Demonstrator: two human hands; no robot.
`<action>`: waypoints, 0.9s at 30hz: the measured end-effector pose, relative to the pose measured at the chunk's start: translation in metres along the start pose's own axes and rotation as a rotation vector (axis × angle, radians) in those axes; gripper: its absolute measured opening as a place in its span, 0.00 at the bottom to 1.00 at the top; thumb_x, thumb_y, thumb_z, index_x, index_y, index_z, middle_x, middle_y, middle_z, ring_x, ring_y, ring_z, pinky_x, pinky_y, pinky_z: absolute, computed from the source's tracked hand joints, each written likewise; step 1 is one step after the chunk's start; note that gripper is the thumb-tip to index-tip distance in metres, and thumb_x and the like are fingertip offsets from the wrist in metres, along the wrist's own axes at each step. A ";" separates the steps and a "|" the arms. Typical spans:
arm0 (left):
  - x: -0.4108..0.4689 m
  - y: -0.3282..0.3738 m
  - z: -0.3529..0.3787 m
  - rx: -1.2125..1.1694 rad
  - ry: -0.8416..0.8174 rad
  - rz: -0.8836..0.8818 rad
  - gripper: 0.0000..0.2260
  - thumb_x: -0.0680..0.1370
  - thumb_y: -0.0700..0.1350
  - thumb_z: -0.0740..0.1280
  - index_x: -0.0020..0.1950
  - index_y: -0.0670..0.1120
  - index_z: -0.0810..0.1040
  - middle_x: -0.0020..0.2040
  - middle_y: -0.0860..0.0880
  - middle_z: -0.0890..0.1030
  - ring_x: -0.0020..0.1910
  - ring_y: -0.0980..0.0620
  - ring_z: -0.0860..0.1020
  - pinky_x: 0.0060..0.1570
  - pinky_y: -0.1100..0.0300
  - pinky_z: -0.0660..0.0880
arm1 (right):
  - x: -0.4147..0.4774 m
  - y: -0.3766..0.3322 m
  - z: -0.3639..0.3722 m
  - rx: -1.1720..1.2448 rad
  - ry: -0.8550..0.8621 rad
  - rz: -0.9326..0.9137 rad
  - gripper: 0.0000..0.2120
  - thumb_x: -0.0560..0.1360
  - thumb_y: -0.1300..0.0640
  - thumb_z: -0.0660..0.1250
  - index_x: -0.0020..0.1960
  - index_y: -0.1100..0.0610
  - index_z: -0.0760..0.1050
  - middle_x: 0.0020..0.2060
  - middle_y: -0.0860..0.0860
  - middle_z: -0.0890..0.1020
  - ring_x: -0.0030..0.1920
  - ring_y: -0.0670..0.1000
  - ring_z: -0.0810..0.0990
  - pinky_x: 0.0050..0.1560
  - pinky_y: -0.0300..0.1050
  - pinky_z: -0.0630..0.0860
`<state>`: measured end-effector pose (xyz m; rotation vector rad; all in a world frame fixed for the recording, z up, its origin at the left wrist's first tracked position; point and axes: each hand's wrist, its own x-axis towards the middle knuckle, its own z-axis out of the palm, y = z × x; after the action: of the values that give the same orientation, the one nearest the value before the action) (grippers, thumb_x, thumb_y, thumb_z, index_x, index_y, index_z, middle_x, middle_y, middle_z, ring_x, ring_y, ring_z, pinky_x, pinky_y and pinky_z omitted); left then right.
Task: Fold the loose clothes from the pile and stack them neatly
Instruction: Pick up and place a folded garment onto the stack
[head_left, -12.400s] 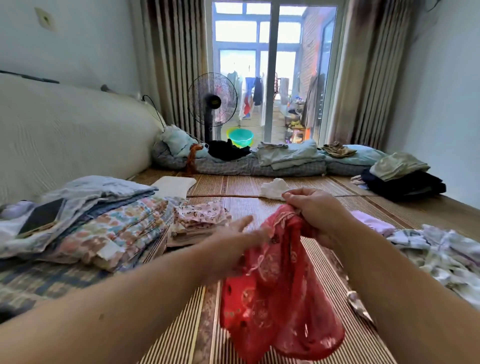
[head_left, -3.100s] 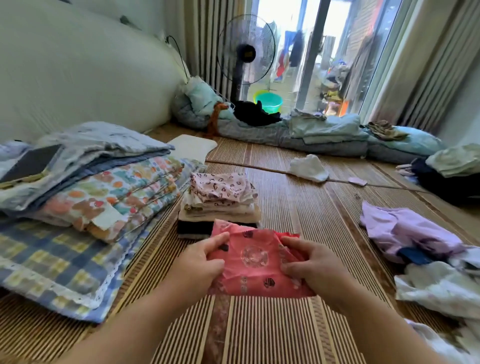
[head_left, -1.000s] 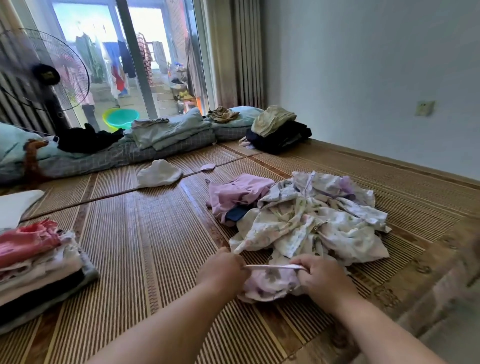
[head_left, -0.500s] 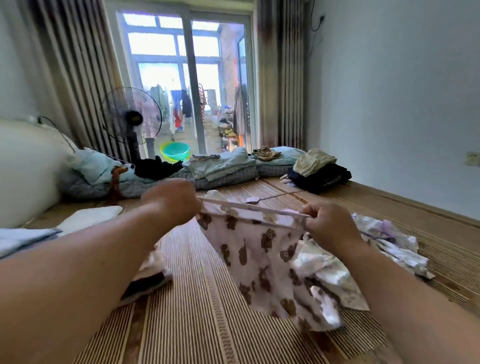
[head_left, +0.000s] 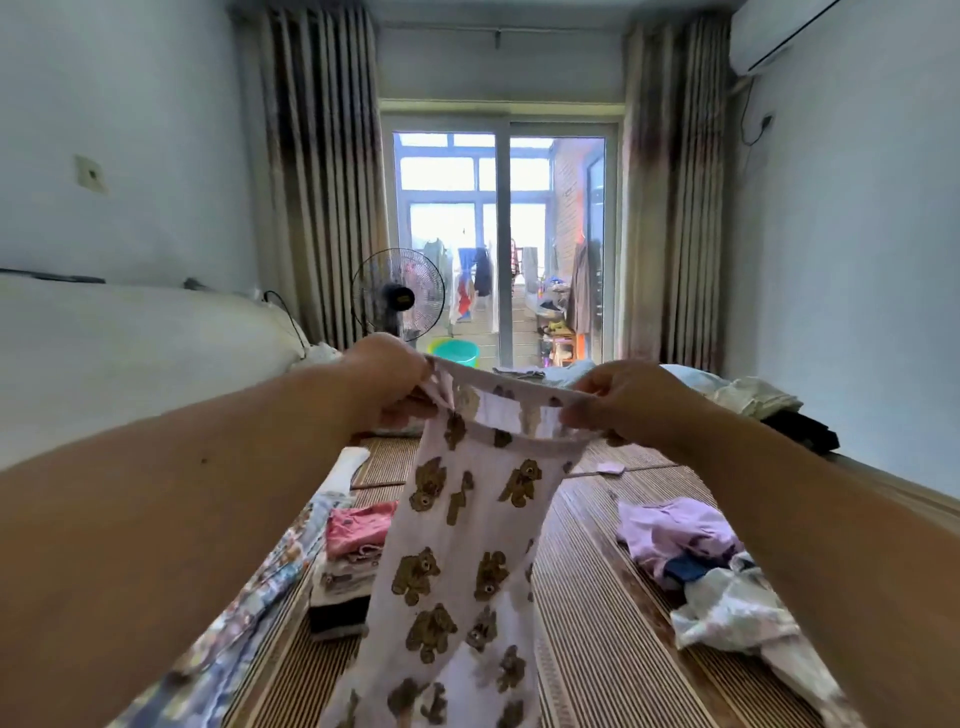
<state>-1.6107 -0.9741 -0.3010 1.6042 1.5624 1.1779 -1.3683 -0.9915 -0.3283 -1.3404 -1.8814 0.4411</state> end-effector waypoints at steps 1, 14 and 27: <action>-0.003 0.001 0.002 -0.143 -0.044 -0.057 0.10 0.79 0.36 0.58 0.47 0.38 0.79 0.35 0.43 0.82 0.35 0.46 0.82 0.51 0.48 0.80 | -0.001 -0.007 0.004 -0.040 -0.038 -0.013 0.08 0.70 0.54 0.75 0.44 0.57 0.82 0.34 0.55 0.81 0.29 0.48 0.75 0.32 0.44 0.74; -0.023 -0.011 0.025 0.507 -0.107 0.336 0.07 0.77 0.41 0.64 0.48 0.48 0.82 0.36 0.51 0.78 0.29 0.55 0.72 0.23 0.70 0.67 | -0.023 -0.036 0.093 -0.089 -0.017 0.023 0.12 0.75 0.58 0.62 0.39 0.60 0.81 0.33 0.55 0.84 0.32 0.52 0.84 0.40 0.50 0.83; -0.019 -0.037 -0.028 0.469 -0.153 0.306 0.05 0.76 0.42 0.67 0.44 0.48 0.83 0.31 0.50 0.78 0.27 0.56 0.72 0.25 0.66 0.67 | -0.020 -0.005 -0.007 -0.056 0.103 0.208 0.08 0.71 0.56 0.71 0.37 0.59 0.81 0.29 0.53 0.81 0.30 0.51 0.79 0.27 0.38 0.72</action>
<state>-1.6499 -0.9923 -0.3251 2.2455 1.6099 0.8414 -1.3631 -1.0126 -0.3280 -1.5747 -1.6887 0.4172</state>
